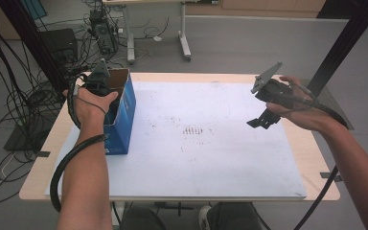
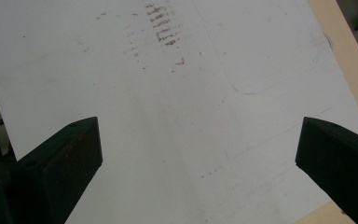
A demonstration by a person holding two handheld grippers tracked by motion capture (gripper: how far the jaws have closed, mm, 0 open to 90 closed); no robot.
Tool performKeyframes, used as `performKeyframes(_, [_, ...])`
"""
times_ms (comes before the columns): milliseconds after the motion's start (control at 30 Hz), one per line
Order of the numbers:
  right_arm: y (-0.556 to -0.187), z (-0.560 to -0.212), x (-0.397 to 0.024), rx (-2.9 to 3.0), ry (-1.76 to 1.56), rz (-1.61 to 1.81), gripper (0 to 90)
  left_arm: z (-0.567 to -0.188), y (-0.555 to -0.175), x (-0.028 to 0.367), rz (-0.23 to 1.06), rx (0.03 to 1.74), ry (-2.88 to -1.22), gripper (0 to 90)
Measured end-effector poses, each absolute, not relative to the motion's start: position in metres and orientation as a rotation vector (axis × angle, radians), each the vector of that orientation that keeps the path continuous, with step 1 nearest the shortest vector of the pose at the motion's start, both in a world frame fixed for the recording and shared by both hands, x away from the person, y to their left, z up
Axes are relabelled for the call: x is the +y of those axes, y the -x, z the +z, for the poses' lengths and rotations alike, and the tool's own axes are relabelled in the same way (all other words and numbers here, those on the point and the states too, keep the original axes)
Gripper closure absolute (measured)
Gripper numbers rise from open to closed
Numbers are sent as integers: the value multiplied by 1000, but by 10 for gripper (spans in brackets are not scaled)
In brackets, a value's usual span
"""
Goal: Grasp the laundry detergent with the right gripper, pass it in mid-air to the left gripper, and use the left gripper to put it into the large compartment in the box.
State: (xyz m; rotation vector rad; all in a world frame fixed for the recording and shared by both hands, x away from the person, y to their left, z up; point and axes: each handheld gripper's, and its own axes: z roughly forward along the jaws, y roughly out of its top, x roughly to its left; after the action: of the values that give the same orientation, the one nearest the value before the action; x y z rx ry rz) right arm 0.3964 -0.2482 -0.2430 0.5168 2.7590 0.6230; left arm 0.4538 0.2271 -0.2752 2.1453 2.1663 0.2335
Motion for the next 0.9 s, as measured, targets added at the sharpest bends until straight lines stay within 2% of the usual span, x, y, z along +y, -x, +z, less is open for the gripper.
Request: performKeyframes(900, [-397,-243,-249,2756,-511,610,1,-276,-454,228,237,2162,-2140,364])
